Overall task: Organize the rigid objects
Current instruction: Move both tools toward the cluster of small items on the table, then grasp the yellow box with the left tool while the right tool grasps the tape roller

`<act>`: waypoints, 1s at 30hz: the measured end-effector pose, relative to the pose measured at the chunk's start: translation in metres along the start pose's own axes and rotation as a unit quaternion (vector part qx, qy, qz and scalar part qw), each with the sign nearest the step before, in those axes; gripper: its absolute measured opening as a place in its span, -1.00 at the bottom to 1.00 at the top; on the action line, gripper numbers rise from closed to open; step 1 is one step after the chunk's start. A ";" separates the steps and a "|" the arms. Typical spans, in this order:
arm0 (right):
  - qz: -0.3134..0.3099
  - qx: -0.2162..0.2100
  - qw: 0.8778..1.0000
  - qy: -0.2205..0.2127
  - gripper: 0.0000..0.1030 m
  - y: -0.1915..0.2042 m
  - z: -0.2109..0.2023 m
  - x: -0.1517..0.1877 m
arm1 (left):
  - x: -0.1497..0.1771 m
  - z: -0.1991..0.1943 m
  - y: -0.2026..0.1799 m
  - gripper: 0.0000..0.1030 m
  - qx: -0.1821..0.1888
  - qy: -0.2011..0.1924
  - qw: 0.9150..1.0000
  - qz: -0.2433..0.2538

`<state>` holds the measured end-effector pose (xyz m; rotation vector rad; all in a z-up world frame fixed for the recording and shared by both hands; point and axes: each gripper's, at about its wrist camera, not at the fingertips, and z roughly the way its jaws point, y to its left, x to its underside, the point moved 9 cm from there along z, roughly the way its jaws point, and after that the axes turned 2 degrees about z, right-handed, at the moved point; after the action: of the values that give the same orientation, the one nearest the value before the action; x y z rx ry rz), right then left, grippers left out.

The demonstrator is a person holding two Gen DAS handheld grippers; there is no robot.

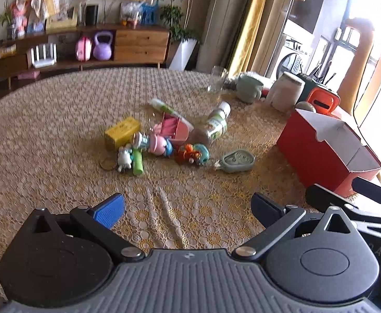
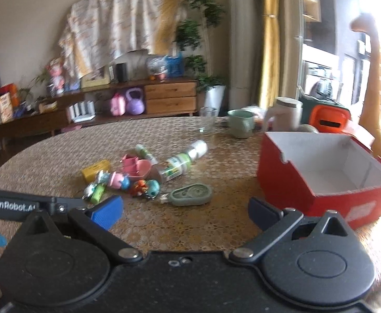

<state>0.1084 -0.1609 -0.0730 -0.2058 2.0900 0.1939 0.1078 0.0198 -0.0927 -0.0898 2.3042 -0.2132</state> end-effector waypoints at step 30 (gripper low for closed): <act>-0.098 -0.040 0.988 0.110 0.89 -0.010 0.165 0.016 | -0.066 0.143 0.130 1.00 -0.155 0.027 0.987 0.045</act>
<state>0.2410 -0.1347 -0.1696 -0.4990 2.2654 0.1411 0.2582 0.1387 -0.1633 -0.1382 2.3723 0.1929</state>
